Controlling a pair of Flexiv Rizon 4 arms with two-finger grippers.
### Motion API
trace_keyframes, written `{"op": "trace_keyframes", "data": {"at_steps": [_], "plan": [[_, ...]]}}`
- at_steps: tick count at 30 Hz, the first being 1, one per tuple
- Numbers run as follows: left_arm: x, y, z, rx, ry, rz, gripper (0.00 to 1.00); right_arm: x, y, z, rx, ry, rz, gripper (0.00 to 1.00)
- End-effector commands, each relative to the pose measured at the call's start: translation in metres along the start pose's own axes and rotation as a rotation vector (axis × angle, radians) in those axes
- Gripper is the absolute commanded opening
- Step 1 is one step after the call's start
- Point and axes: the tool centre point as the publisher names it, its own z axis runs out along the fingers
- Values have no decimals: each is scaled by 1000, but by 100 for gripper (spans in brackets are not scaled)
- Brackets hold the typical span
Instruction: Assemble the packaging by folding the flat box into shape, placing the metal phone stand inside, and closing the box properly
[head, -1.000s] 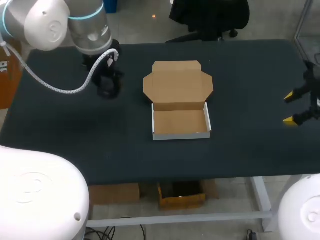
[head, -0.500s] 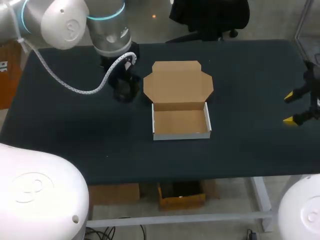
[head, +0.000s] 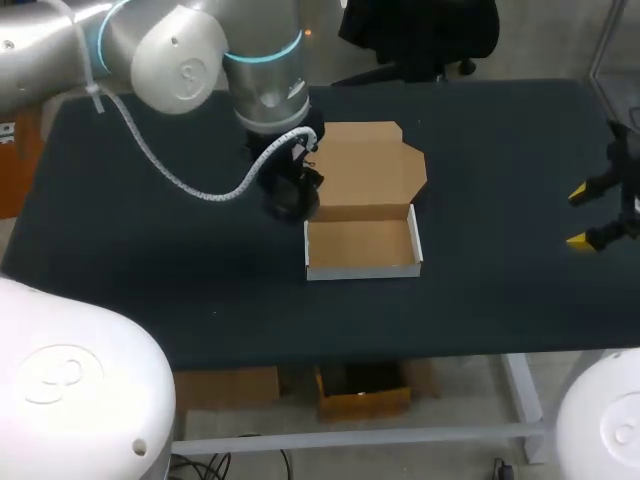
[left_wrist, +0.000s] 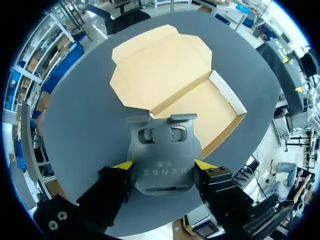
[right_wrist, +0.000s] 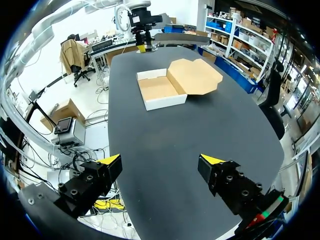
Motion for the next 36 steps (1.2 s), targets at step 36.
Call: {"op": "trace_keyframes", "data": {"at_steps": [36], "plan": [[45,-22,31,-2,20,64,0,0,-1,-1,-6,2,-2,100]]}}
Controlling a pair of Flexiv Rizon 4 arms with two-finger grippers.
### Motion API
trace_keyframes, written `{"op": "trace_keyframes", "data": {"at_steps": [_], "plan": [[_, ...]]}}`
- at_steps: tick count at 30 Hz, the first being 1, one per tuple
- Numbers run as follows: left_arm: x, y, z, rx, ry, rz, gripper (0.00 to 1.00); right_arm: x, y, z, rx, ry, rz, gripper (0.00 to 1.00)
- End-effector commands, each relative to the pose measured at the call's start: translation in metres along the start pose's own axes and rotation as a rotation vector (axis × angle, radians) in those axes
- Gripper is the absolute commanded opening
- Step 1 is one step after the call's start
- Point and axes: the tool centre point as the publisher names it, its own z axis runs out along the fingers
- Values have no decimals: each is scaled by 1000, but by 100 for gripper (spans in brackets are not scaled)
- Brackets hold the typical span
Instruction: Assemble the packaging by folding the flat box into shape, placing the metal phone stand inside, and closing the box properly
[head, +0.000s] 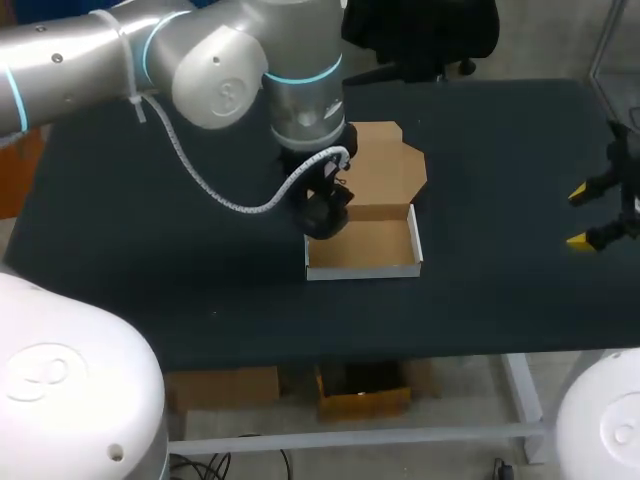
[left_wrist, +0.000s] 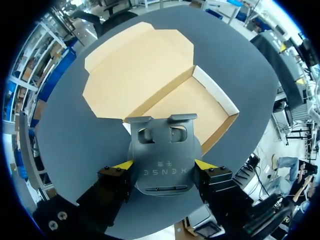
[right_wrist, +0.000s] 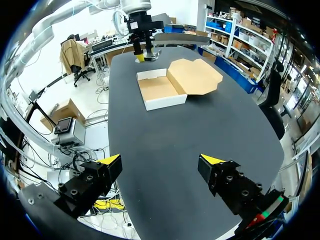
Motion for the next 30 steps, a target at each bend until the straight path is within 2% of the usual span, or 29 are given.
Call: {"op": "trace_keyframes", "data": {"at_steps": [1,12,19,28,30], "plan": [[5,-8,8,-2,12,6,0,0,-1,-1,-5,2,-2,100],[20,-29,30,-9,50,33,0,0,-1,-1,-5,2,-2,100],[30,-37,44,-7,54,52,0,0,-1,-1,-5,2,-2,100],[33,-43,54,-11,68,60,0,0,-1,-1,-5,2,-2,100],[34,-43,57,-15,71,63,0,-4,2,7,-3,14,-14,100]]}}
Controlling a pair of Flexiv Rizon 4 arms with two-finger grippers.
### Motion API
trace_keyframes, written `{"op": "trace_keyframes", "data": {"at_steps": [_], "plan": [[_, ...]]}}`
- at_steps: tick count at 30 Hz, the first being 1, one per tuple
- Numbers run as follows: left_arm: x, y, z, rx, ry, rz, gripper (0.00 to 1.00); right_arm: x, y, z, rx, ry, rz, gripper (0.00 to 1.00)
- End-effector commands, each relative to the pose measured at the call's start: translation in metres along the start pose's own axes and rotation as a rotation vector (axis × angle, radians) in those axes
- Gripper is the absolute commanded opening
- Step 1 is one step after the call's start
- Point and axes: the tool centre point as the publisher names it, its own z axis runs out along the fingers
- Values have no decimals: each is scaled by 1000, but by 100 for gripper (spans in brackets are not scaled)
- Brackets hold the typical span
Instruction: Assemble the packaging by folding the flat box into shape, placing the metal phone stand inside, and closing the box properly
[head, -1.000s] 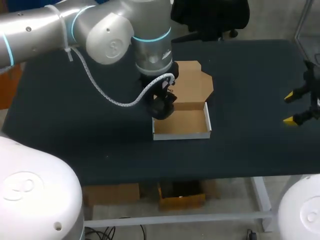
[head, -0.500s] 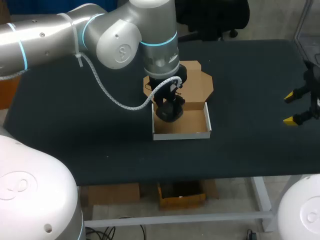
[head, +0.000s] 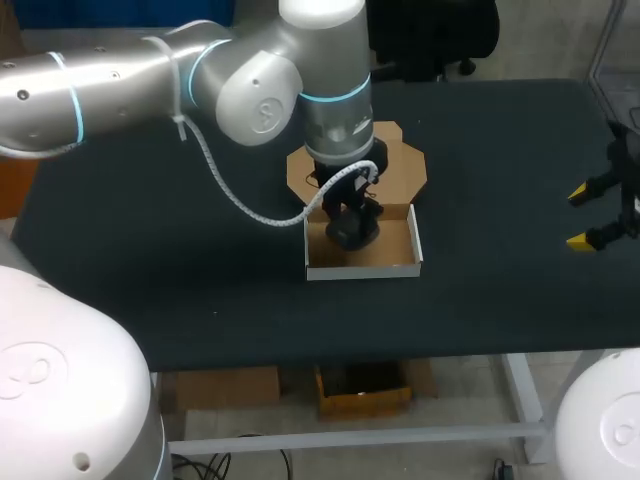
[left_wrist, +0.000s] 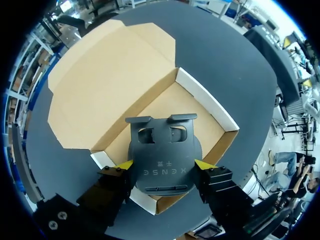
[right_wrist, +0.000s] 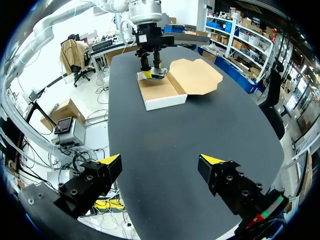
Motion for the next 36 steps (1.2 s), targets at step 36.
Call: {"op": "trace_keyframes", "data": {"at_steps": [36], "plan": [[13,-17,28,17,1,21,0,-31,12,51,-3,97,-21,100]]}}
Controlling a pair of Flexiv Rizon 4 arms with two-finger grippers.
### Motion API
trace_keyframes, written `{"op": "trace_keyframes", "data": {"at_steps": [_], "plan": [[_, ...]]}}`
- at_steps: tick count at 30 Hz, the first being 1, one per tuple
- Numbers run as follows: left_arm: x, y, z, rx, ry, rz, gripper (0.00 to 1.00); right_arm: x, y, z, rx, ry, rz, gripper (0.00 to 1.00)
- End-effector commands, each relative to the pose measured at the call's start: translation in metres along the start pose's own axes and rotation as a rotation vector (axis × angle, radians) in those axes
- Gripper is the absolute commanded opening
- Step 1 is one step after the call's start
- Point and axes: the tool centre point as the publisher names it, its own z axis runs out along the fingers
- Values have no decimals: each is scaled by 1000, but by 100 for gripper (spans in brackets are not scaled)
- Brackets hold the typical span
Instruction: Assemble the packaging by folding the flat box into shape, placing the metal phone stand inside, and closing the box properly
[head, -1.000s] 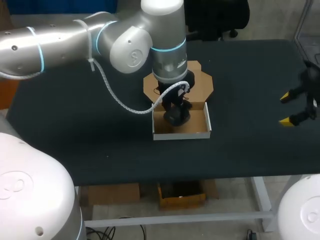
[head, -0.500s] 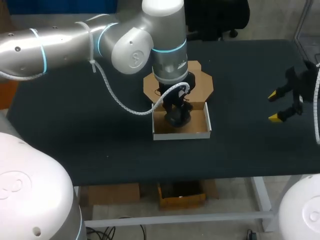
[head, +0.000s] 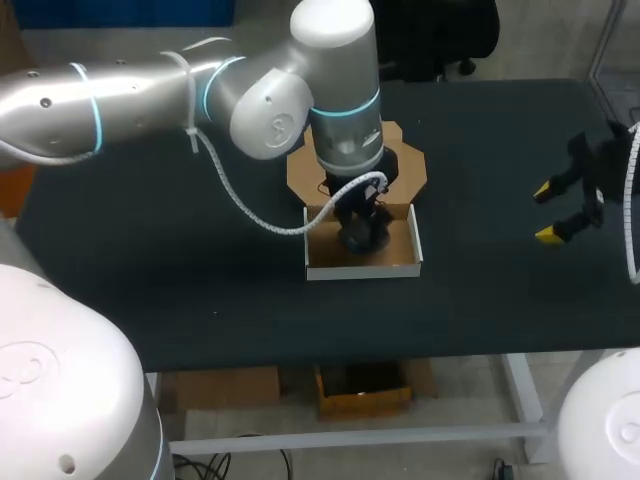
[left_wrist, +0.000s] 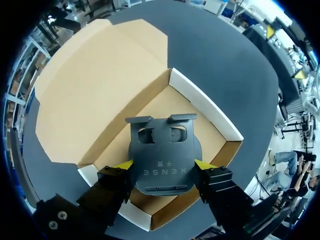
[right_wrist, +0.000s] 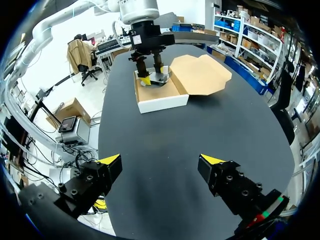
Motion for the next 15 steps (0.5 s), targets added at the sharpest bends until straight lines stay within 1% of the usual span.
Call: {"op": "trace_keyframes", "data": {"at_steps": [1,8,13,15], "plan": [[2,-3,5,-7,-12,-1,0,0,0,-1,-3,4,0,100],[-1,-2,11,-18,-10,-6,0,0,0,-1,-3,4,0,100],[-3,-5,15,-23,-26,-13,1,0,0,-1,-3,4,0,100],[-5,-6,15,-24,-34,-17,11,0,0,-1,-3,4,0,100]]}}
